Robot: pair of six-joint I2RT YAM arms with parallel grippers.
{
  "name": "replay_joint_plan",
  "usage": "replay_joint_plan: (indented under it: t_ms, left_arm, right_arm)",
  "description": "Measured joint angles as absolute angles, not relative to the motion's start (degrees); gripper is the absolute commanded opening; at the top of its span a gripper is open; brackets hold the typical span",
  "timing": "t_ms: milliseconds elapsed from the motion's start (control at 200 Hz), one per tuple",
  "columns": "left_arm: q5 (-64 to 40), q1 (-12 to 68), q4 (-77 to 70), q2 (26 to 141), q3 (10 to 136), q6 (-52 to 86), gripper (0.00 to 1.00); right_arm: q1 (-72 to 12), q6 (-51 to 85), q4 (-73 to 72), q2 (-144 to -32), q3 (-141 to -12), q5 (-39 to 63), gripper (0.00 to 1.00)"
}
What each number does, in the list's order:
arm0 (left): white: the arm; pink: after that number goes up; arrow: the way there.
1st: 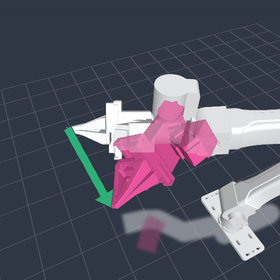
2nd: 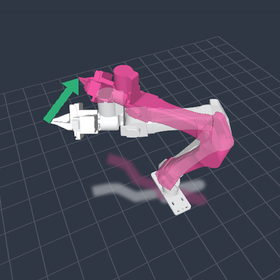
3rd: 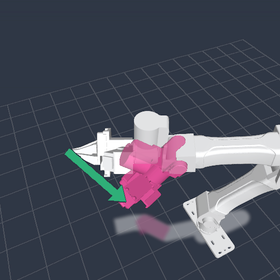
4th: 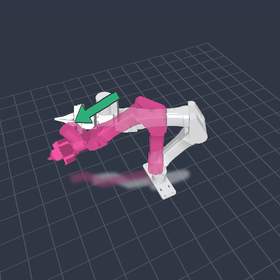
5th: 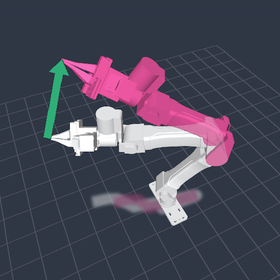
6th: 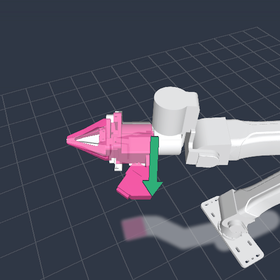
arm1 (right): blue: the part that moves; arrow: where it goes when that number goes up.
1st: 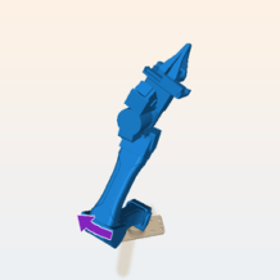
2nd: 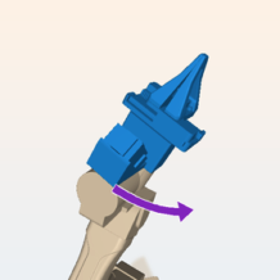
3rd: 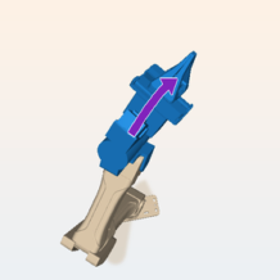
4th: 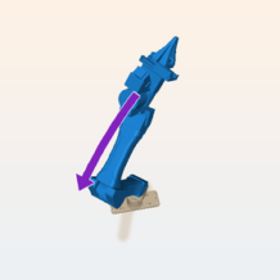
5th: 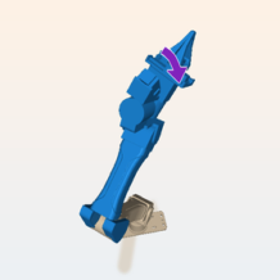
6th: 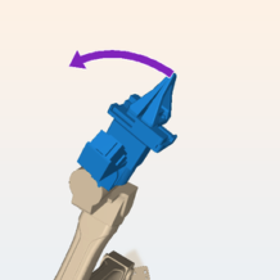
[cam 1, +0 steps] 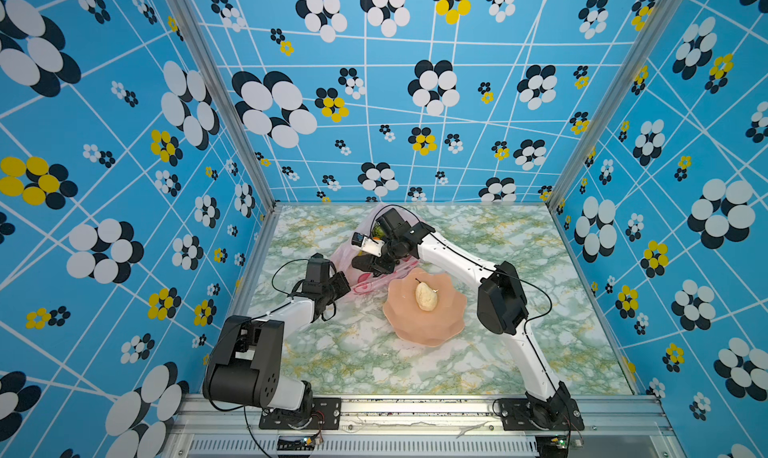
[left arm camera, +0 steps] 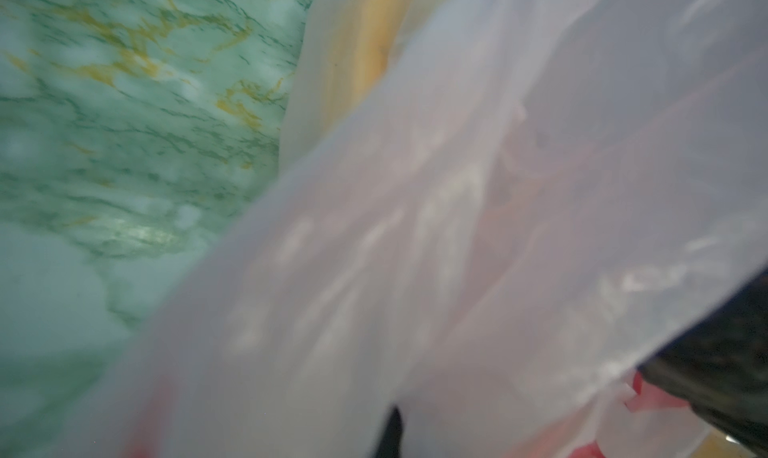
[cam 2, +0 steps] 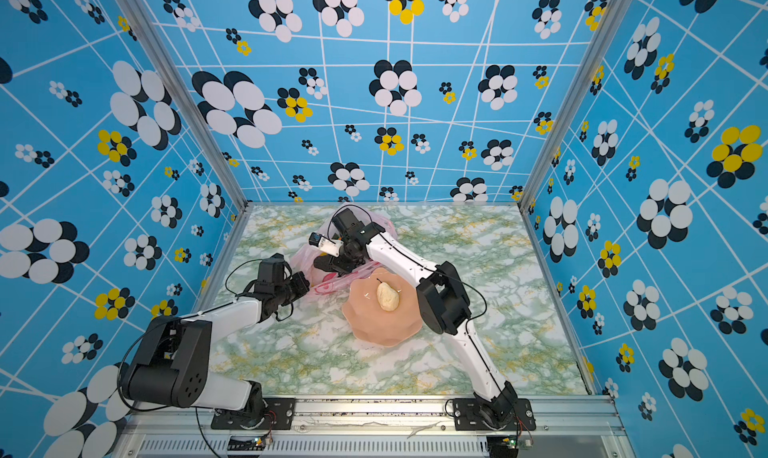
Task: Take fruits out of the plastic bag
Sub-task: Pick up the fruit from the plastic bag, then place the fruit on the plate.
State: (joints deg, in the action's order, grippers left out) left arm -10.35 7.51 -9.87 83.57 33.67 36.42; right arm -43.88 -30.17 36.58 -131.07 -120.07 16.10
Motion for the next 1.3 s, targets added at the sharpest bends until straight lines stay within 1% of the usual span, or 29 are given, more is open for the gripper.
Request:
replay_joint_plan:
  t_ms: [385, 640, 785, 1005, 1305]
  left_arm:
    - [-10.39, 7.51, -9.87, 83.57, 33.69, 36.42, 0.00]
    - [-10.79, 7.51, -9.87, 83.57, 33.67, 36.42, 0.00]
    - [-10.94, 7.51, -9.87, 83.57, 33.67, 36.42, 0.00]
    - [-11.18, 7.51, -9.87, 83.57, 33.69, 36.42, 0.00]
    - [-11.18, 7.51, -9.87, 83.57, 33.69, 36.42, 0.00]
  right_arm:
    - [-43.88, -23.05, 28.84, -115.98, -102.32, 10.83, 0.37]
    - [-43.88, -16.21, 25.96, -101.56, -88.62, 7.53, 0.35]
    - [-44.10, -12.64, 25.30, -94.91, -81.47, 5.69, 0.35]
    - [-46.89, -7.64, 25.98, -86.28, -72.90, 2.17, 0.34]
    - [-51.00, 0.36, 28.18, -78.52, -63.96, -2.37, 0.34]
